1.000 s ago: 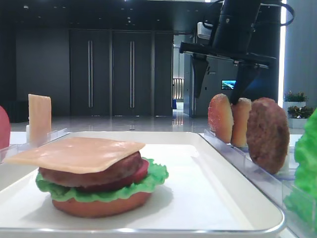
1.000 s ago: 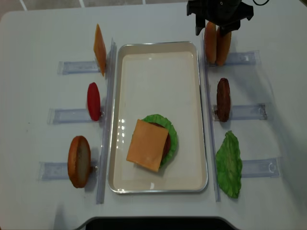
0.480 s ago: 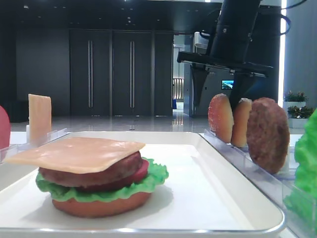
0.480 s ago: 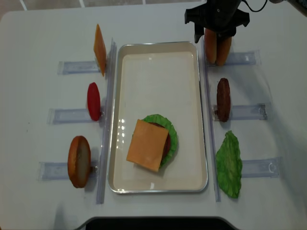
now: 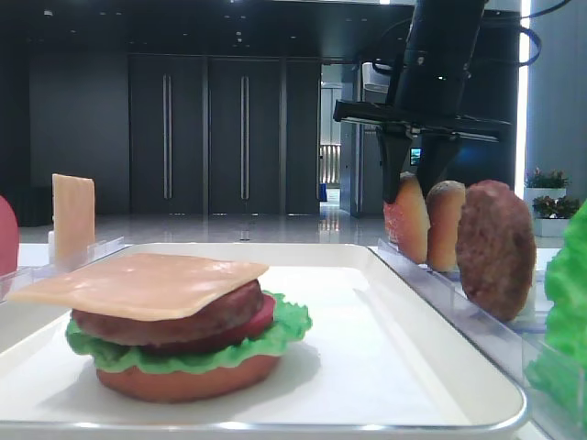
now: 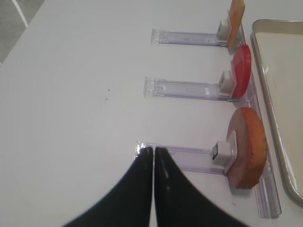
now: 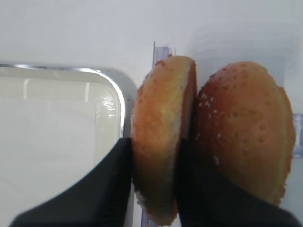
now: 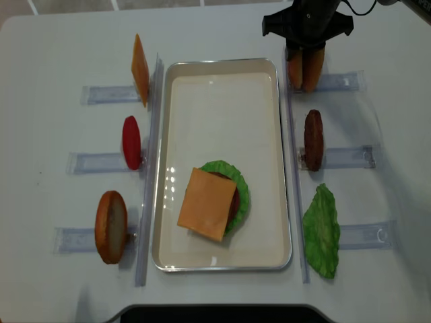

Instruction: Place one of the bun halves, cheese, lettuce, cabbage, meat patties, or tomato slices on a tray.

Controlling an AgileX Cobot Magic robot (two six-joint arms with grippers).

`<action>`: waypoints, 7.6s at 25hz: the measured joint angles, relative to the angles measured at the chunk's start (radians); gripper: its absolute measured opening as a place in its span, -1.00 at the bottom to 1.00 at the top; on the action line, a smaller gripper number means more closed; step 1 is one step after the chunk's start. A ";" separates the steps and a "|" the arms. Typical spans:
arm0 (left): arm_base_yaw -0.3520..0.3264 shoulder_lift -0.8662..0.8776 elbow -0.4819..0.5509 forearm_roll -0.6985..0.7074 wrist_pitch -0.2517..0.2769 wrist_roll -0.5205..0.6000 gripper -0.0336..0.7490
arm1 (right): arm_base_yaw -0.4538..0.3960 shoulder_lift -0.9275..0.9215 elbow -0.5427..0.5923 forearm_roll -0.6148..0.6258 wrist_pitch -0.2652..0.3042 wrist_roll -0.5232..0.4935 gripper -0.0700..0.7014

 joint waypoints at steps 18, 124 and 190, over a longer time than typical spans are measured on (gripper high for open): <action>0.000 0.000 0.000 0.000 0.000 0.000 -0.92 | 0.000 -0.140 0.001 0.060 0.080 -0.055 -0.31; 0.000 0.000 0.000 0.000 0.000 0.000 -0.92 | 0.198 -0.317 0.938 1.651 -0.068 -1.376 -0.32; 0.000 0.000 0.000 0.000 0.000 0.000 -0.92 | -0.430 -0.882 0.938 -0.003 -0.067 -0.306 0.67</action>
